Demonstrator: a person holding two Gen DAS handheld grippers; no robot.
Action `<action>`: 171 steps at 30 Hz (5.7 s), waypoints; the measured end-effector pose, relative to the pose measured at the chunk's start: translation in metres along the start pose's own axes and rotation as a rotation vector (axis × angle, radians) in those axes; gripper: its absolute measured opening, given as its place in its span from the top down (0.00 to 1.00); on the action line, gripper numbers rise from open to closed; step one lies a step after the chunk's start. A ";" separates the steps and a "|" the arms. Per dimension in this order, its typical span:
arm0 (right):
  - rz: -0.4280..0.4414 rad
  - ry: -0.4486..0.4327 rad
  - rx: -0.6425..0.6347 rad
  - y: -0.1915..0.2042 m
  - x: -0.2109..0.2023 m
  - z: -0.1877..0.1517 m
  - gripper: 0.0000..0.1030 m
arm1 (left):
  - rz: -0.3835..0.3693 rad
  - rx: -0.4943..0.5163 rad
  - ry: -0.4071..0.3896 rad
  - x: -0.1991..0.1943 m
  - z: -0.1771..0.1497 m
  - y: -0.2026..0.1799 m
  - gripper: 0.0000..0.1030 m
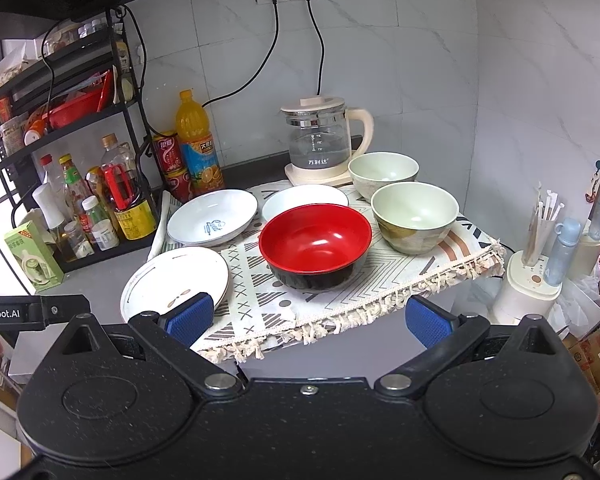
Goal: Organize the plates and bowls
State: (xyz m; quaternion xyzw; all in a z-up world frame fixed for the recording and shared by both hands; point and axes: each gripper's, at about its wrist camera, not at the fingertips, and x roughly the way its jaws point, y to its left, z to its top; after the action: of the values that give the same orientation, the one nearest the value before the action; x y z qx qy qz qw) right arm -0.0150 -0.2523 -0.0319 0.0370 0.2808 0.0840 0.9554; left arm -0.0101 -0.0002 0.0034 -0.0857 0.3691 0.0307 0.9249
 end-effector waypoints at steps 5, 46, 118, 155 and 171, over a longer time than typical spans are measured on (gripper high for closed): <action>0.008 -0.003 -0.003 -0.001 -0.002 0.000 0.00 | 0.001 0.000 0.001 -0.001 -0.002 0.001 0.00; 0.006 0.025 0.005 -0.007 0.008 -0.002 0.00 | 0.003 -0.002 0.024 0.014 -0.003 -0.007 0.00; -0.238 0.133 0.255 -0.046 0.196 0.095 0.00 | -0.193 0.198 0.208 0.251 0.169 -0.057 0.02; -0.087 0.300 0.228 -0.212 0.285 0.105 0.32 | -0.207 0.072 0.320 0.353 0.165 -0.237 0.55; 0.024 0.418 0.241 -0.242 0.323 0.098 0.71 | -0.172 0.036 0.438 0.401 0.149 -0.265 0.90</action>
State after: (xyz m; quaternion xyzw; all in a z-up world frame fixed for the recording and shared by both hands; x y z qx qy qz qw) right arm 0.3395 -0.4343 -0.1495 0.1358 0.4801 0.0672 0.8640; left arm 0.4135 -0.2366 -0.1300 -0.1048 0.5527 -0.0741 0.8234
